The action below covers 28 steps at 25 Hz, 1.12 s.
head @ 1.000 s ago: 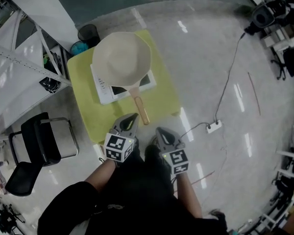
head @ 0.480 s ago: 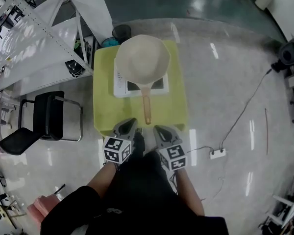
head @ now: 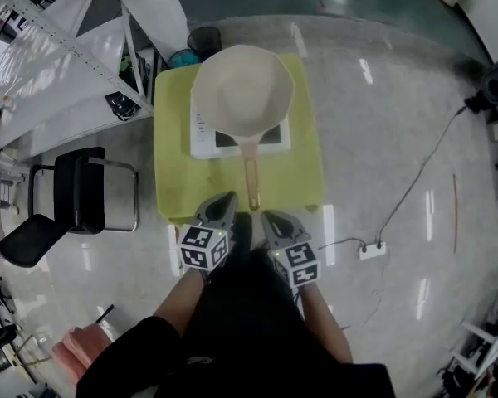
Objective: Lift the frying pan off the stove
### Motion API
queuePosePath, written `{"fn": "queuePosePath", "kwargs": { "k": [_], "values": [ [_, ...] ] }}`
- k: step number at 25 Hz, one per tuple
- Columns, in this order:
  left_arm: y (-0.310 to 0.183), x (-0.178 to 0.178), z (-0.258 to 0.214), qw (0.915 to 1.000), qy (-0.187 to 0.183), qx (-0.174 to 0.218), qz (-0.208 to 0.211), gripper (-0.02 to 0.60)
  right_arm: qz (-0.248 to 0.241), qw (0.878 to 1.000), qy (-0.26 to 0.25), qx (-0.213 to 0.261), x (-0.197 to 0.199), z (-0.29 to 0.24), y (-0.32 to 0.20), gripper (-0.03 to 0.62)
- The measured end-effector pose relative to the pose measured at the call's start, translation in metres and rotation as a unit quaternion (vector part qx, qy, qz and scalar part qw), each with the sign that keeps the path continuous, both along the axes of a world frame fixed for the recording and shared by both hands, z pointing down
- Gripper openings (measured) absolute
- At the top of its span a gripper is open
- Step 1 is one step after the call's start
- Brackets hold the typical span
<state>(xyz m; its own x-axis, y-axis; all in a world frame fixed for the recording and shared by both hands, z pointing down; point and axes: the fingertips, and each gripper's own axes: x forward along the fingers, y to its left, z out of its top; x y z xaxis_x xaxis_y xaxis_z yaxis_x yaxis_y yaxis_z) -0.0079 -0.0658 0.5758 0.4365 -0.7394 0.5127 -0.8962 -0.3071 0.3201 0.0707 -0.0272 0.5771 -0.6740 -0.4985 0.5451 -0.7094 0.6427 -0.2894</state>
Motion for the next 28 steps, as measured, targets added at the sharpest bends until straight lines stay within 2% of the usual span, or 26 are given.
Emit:
{"fn": "queuePosePath", "kwargs": {
  "k": [5, 8, 11, 14, 18, 19, 21, 22, 25, 28],
  "values": [
    [-0.022, -0.008, 0.014, 0.9998, 0.010, -0.017, 0.008, 0.044, -0.001, 1.000, 0.000, -0.022, -0.011, 0.012, -0.012, 0.017],
    [-0.036, -0.009, 0.024, 0.9989, 0.014, -0.034, 0.027, 0.044, 0.007, 0.999, -0.004, -0.049, -0.008, 0.026, -0.019, 0.017],
    [-0.052, -0.016, 0.030, 0.9963, 0.057, -0.060, 0.024, 0.044, 0.015, 0.998, -0.007, -0.064, -0.004, 0.031, -0.025, 0.017],
    [-0.068, -0.025, 0.039, 0.9878, 0.121, -0.097, 0.006, 0.044, 0.019, 0.998, -0.009, -0.065, -0.002, 0.027, -0.033, 0.017],
    [-0.087, -0.023, 0.052, 0.9806, 0.149, -0.126, 0.015, 0.048, 0.031, 0.997, -0.003, -0.066, -0.003, 0.026, -0.046, 0.017],
    [-0.092, -0.020, 0.054, 0.9774, 0.162, -0.135, 0.015, 0.062, 0.034, 0.997, -0.003, -0.066, -0.002, 0.025, -0.048, 0.017],
    [-0.100, -0.012, 0.058, 0.9686, 0.196, -0.153, 0.015, 0.199, 0.038, 0.997, -0.004, -0.068, -0.002, 0.023, -0.053, 0.017],
    [-0.105, -0.009, 0.060, 0.9639, 0.212, -0.160, 0.015, 0.227, 0.040, 0.997, -0.005, -0.069, -0.002, 0.023, -0.054, 0.017],
    [-0.117, -0.002, 0.068, 0.9522, 0.250, -0.175, 0.013, 0.255, 0.041, 0.996, -0.005, -0.076, -0.002, 0.024, -0.058, 0.017],
    [-0.123, 0.003, 0.080, 0.9439, 0.268, -0.193, 0.010, 0.259, 0.044, 0.996, -0.001, -0.081, 0.001, 0.027, -0.060, 0.017]
  ]
}}
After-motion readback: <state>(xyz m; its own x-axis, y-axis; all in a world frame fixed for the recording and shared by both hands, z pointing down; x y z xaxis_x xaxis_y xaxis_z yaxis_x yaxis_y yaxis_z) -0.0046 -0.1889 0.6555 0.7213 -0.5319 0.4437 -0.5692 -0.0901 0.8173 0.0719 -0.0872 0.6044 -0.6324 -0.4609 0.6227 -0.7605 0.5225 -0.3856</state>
